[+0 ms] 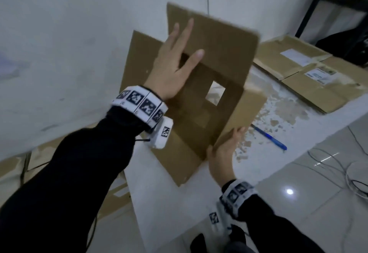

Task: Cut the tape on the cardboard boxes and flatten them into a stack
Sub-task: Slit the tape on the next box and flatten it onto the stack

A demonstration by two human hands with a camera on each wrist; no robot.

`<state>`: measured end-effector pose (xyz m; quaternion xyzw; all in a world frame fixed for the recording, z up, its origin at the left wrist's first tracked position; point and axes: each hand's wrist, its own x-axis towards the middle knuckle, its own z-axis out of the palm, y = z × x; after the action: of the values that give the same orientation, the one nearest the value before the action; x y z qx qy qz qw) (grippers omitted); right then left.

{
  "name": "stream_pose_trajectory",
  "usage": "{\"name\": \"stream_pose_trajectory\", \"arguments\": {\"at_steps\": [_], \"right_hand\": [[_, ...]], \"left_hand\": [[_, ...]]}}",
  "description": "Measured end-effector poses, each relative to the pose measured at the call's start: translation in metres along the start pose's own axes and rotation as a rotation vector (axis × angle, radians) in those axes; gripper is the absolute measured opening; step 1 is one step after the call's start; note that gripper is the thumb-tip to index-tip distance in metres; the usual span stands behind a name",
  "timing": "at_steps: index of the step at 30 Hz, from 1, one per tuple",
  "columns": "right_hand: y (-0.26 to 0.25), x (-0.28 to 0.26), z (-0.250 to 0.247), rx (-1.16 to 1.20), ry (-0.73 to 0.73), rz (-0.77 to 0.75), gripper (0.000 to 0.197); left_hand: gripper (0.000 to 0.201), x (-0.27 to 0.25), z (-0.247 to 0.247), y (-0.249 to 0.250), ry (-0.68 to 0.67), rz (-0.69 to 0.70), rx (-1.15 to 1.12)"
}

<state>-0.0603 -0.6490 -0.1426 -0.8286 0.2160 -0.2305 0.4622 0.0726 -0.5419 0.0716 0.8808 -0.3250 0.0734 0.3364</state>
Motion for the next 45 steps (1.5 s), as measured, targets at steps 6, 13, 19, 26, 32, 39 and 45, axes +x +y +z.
{"name": "stream_pose_trajectory", "arguments": {"at_steps": [6, 13, 19, 26, 32, 39, 45], "right_hand": [[0.023, -0.059, 0.0, -0.038, -0.238, -0.28, 0.071], [0.038, -0.037, -0.074, 0.239, -0.31, -0.054, 0.024], [0.027, 0.054, -0.08, 0.317, -0.46, 0.326, 0.06], [-0.031, 0.152, -0.103, 0.619, -0.424, -0.026, 0.045], [-0.059, 0.175, -0.082, 0.226, -0.918, -0.353, 0.043], [-0.061, 0.185, -0.063, -0.006, -1.098, -0.401, 0.098], [-0.008, 0.216, -0.116, -0.288, -0.816, -0.755, 0.048]], "left_hand": [[0.084, 0.015, 0.027, -0.006, -0.336, -0.12, 0.072], [0.085, -0.009, 0.015, -0.033, -0.698, -0.247, 0.44], [0.09, -0.01, 0.01, -0.027, -0.758, -0.296, 0.45], [0.089, -0.031, 0.01, -0.014, -0.652, -0.429, 0.337], [0.047, -0.045, -0.002, 0.044, -0.235, -0.534, 0.636], [0.054, -0.031, 0.076, 0.103, 0.045, -0.45, 0.706], [0.059, -0.05, 0.118, 0.073, -0.055, -0.722, 0.762]]}}
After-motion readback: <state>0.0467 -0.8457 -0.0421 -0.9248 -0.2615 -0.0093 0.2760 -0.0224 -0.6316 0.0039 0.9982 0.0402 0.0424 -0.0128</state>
